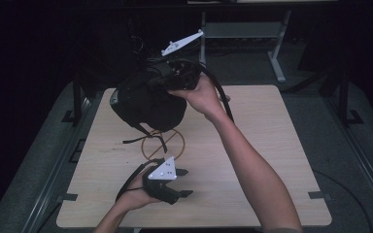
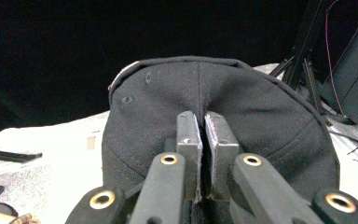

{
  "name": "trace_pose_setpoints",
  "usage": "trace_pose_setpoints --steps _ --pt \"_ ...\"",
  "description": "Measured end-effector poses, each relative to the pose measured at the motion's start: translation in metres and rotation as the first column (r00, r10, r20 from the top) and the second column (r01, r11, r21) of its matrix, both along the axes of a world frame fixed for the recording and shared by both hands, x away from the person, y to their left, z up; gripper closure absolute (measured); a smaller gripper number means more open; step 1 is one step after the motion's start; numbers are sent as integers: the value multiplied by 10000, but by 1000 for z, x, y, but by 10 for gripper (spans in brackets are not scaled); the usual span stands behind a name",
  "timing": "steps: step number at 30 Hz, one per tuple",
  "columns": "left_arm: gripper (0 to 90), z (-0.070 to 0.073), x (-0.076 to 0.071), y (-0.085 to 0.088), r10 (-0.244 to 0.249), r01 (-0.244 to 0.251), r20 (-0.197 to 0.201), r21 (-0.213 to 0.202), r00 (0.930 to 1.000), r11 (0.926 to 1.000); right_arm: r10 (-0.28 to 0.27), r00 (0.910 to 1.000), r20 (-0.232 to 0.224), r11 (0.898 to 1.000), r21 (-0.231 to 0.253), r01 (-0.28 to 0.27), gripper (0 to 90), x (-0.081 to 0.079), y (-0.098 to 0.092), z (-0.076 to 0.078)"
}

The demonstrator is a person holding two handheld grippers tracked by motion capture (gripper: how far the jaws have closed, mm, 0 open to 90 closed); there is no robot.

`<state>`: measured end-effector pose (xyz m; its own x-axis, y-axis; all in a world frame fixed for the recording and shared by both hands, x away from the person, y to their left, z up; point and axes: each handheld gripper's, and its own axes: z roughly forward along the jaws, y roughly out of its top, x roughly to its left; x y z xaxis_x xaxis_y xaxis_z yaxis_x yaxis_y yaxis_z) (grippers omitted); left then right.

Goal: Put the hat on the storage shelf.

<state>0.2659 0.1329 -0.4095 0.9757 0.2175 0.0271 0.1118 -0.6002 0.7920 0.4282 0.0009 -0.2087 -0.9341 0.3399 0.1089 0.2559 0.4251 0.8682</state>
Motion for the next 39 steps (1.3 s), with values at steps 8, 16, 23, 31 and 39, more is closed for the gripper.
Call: trace_pose_setpoints --steps 8,16,23,31,39 --pt "358 -1 0 -1 -63 63 -10 -58 10000 10000 -71 10000 -16 10000 -42 70 849 5 14 -5" --pt "358 -2 -1 -1 -62 62 25 -54 10000 10000 -369 9992 128 9992 -136 371 799 9 34 -17" --pt "352 -2 -4 0 34 -34 31 -119 10000 9999 -606 9981 127 9982 42 605 578 5 29 -13" --pt "327 -3 -1 6 456 -458 -89 -267 9989 9986 -869 9962 -29 9962 14 869 488 1 5 -19" --pt "296 -8 5 10 915 -923 -266 -308 9955 9953 -1001 9947 -215 9949 119 1004 410 -2 -20 -26"
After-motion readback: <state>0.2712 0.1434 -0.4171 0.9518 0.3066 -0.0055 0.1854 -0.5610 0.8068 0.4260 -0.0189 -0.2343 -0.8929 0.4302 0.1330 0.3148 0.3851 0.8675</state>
